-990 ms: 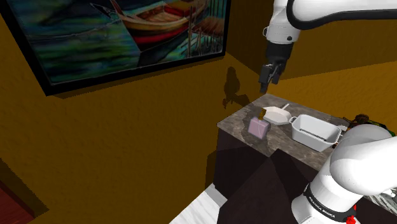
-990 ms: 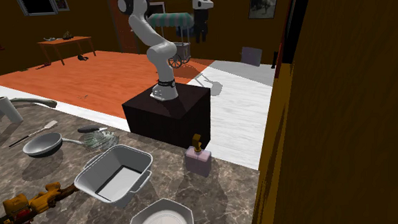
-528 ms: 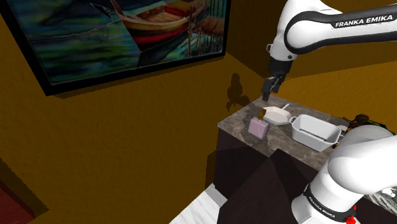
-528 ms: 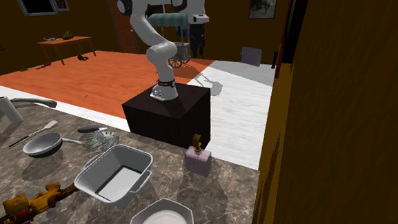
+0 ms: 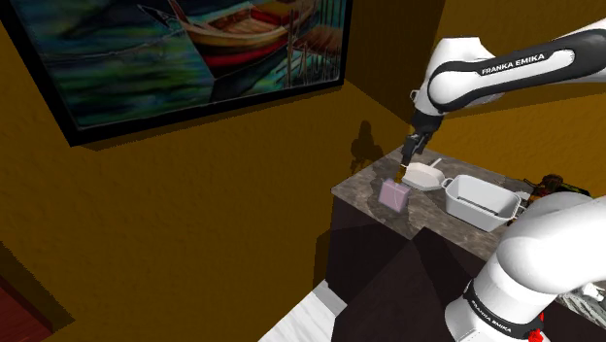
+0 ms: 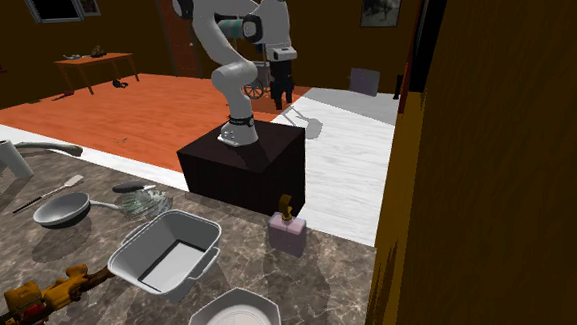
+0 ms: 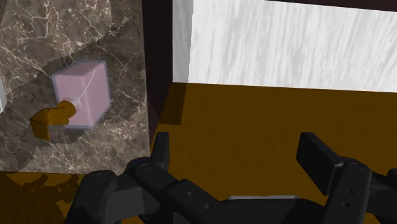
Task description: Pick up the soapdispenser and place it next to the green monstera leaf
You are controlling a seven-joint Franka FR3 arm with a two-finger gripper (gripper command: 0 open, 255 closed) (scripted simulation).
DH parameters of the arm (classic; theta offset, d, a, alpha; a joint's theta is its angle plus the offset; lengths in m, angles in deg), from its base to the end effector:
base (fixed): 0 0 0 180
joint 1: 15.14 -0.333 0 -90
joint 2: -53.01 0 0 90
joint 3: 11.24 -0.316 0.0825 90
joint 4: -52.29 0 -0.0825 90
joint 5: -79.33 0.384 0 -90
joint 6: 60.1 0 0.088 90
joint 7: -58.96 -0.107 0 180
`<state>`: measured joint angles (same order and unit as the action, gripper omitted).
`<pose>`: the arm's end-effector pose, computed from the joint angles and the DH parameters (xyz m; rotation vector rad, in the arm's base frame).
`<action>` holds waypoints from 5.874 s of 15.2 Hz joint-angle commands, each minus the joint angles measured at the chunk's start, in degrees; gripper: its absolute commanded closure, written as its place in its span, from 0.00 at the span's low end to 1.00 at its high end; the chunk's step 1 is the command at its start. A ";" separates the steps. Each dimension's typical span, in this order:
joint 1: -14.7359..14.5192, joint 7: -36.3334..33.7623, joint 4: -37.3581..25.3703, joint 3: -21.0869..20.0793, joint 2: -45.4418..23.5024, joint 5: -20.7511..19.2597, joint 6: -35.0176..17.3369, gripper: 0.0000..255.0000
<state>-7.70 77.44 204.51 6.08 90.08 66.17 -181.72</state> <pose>0.3248 -0.1594 0.4394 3.0841 0.0796 0.1339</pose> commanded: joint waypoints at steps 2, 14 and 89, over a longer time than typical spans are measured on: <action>0.44 3.58 0.20 4.29 -5.31 -0.57 -6.80 0.00; -7.68 30.72 -6.72 23.25 -33.85 20.44 -29.35 0.00; 5.67 57.03 -35.31 18.55 -58.51 50.05 -16.58 1.00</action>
<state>-1.80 135.13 169.58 24.25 31.13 116.96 -198.95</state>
